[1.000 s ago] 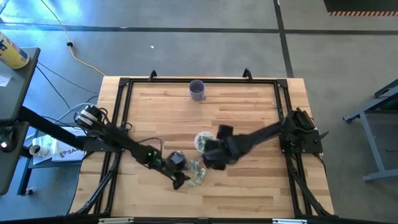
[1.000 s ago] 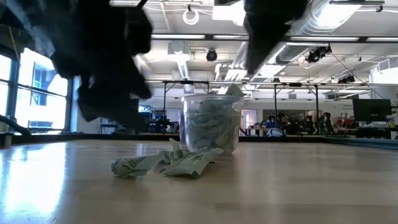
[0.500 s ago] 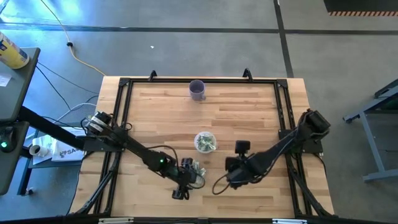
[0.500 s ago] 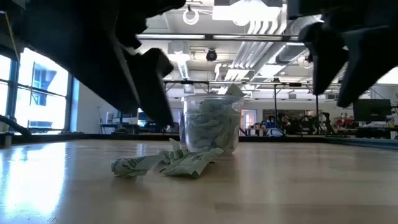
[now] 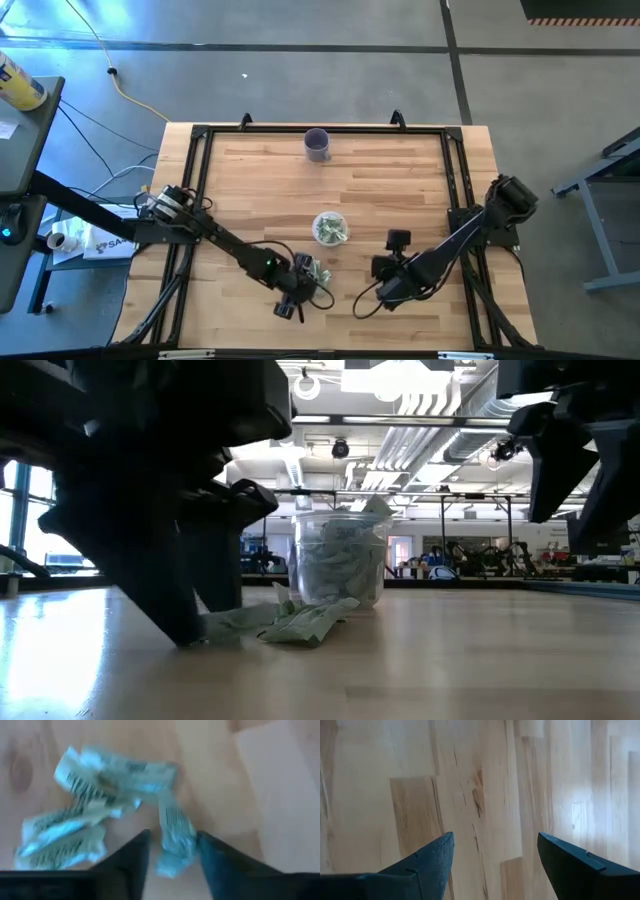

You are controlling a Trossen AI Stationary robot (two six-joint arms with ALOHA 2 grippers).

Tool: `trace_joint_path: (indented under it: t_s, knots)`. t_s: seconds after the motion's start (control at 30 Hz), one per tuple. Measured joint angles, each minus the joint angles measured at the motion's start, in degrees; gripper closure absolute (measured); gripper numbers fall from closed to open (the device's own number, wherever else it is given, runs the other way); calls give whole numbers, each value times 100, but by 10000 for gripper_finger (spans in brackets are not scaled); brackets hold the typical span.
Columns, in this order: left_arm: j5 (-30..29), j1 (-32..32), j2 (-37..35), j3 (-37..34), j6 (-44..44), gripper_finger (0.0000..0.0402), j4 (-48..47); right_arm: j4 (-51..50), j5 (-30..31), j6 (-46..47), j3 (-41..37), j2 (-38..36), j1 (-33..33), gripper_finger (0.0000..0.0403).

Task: Pick and place Stevia / Truvia into bins
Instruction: Put the stevia packet into the transparent container

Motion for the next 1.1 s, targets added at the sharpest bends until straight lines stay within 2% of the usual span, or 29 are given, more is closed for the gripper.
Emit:
trace_joint_path:
  t_s: [0.2,0.3,0.4,0.47,0.57,0.63,0.7,0.8,0.9,1.0,1.1]
  knots:
    - [281,62,14,535,-301,367,-1550,-135,-177,508,-360,-153,344,126]
    - [359,50,67,1130,-849,367,-2924,-98,-191,1002,-643,-369,585,126]
    - [294,49,-9,1946,-1258,349,-4196,-90,-139,1532,-933,-614,791,126]
    - [-1,116,-99,2488,-1313,353,-4915,-84,-42,1886,-1097,-814,883,126]
    - [-734,447,-299,3260,-1495,369,-5354,-105,167,2376,-1257,-1037,932,126]
    - [-1458,832,-433,3577,-1601,369,-5263,-71,360,2650,-1307,-1186,933,126]
    - [-1724,1324,-488,3676,-1432,369,-4803,-63,592,2819,-1311,-1240,892,126]
    - [-1063,2043,-380,3650,-805,367,-4260,121,845,2751,-1309,-1254,774,126]
    - [-348,2505,-181,3507,-137,364,-3693,235,872,2656,-1310,-1260,610,126]
    - [269,2694,22,3333,181,367,-3414,277,717,2708,-1311,-1260,465,126]
    - [532,2727,222,3147,387,367,-3466,283,639,2772,-1311,-1260,380,126]
